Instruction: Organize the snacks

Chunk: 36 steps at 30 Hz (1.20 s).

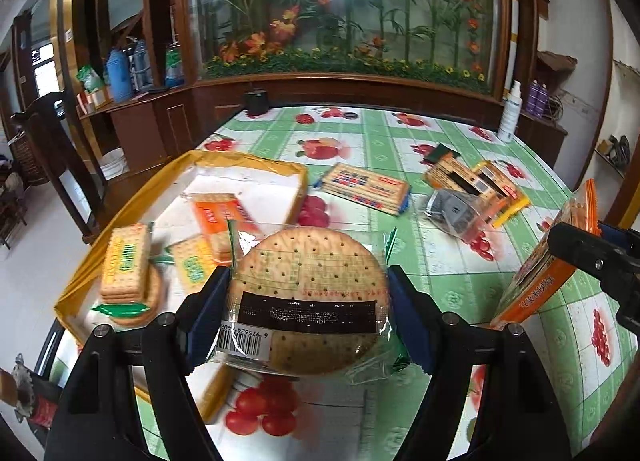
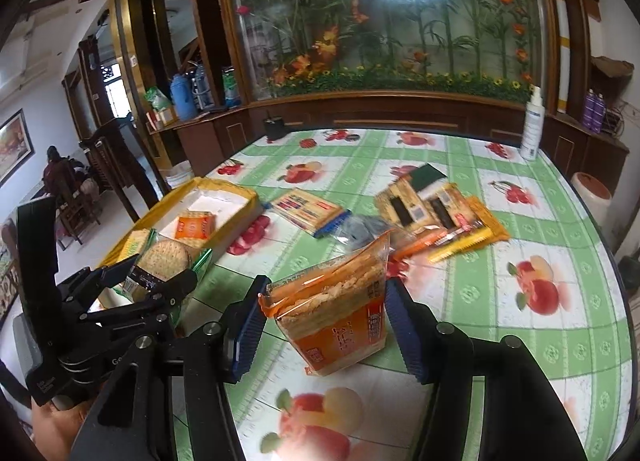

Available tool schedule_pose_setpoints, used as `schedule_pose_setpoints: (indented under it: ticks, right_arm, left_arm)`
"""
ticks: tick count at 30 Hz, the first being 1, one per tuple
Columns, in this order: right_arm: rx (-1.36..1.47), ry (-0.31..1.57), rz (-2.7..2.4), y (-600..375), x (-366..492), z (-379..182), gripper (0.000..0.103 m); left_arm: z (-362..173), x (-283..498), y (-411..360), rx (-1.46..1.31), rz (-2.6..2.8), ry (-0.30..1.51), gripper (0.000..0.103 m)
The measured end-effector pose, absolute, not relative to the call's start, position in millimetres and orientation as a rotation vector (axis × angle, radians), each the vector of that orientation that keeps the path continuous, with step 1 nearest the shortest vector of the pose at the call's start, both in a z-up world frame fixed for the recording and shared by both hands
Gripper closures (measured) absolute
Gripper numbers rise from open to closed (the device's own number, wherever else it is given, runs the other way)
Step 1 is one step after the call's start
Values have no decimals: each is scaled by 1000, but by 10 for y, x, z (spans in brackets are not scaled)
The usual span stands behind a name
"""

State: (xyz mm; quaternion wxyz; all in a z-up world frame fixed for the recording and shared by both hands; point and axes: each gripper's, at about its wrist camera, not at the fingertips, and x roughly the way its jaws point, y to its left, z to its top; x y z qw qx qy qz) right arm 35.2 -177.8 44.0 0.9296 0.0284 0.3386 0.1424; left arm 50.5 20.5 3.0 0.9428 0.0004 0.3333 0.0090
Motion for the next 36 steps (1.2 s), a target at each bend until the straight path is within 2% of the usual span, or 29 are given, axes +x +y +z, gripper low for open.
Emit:
schedule_pose_setpoints:
  ticks: [24,36]
  right_arm:
    - [57,650,507,-658,857,720,45]
    - [109,615,573,-334,1079,774,45]
  left_arm:
    - [145,431,1407,-120,239,641,26]
    - [57,420,1605,-133,263,656,26]
